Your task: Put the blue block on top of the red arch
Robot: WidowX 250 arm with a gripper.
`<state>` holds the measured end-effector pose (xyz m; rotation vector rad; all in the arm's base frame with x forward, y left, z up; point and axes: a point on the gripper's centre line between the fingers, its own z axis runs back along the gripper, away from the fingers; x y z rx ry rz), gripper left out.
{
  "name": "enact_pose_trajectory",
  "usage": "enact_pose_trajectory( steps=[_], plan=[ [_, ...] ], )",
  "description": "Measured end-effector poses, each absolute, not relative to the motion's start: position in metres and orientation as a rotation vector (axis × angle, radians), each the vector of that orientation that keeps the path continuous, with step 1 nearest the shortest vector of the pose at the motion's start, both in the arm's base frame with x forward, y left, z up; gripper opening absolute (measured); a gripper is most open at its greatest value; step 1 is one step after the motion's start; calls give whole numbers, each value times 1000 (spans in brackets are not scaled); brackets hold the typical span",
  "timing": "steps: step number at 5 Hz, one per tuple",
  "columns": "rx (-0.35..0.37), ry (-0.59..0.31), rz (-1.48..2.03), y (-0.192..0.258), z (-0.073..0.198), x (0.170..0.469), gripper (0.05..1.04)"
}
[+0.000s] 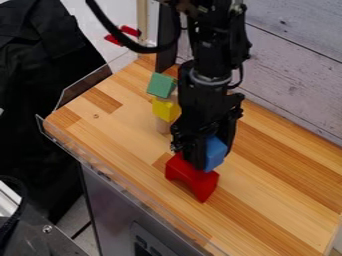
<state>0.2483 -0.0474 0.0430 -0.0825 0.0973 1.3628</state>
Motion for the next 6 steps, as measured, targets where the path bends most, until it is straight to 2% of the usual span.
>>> enact_pose_trajectory(
  steps=[1,3,6],
  plan=[
    [-41,98,1451,-48,39,253,583],
    [-32,92,1573,-50,32,247,583],
    [-115,76,1614,-53,33,239,583]
  ],
)
